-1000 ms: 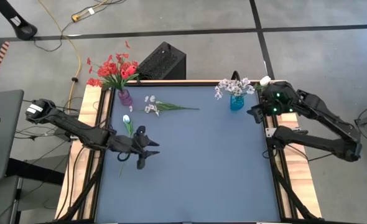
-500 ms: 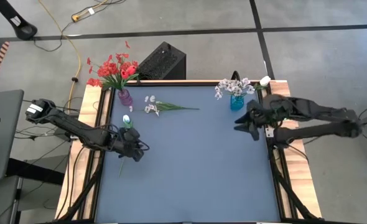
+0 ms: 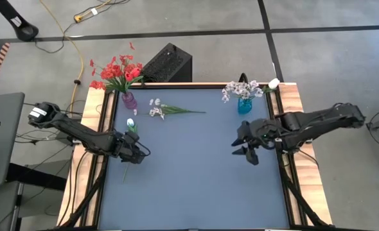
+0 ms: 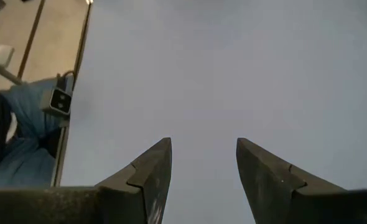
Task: Sort flowers into vase by color
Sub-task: Put the white flower into the blue vase
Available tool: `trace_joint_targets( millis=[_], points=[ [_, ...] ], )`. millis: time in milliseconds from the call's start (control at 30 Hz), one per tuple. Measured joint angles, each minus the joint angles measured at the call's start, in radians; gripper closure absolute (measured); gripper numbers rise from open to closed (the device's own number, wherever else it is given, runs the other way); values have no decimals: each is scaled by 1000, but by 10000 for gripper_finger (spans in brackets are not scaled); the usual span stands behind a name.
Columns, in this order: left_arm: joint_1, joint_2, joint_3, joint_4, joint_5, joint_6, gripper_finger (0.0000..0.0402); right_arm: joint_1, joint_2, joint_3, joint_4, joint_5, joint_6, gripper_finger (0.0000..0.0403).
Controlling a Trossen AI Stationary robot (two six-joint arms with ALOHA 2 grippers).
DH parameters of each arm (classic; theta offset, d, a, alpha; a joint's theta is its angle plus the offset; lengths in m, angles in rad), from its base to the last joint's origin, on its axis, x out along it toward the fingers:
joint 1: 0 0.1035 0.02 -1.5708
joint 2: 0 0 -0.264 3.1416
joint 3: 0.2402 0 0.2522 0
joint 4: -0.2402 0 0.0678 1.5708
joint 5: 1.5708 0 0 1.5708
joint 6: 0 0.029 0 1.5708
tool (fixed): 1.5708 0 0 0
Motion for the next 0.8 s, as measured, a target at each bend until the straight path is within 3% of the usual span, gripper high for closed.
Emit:
trace_joint_targets(
  millis=[233,433,633,800],
  points=[
    [0,-2,33,-119,7,-21,305,-9,17,0,-6,-1,-21,196],
    [-1,-2,-14,-102,23,-71,305,-11,17,0,-6,-2,-23,196],
    [-3,-5,-76,19,10,-49,306,-11,17,0,-6,-2,-23,196],
    [-19,-2,-62,31,-2,-1,346,-11,17,0,-5,-2,-23,196]
  ],
)
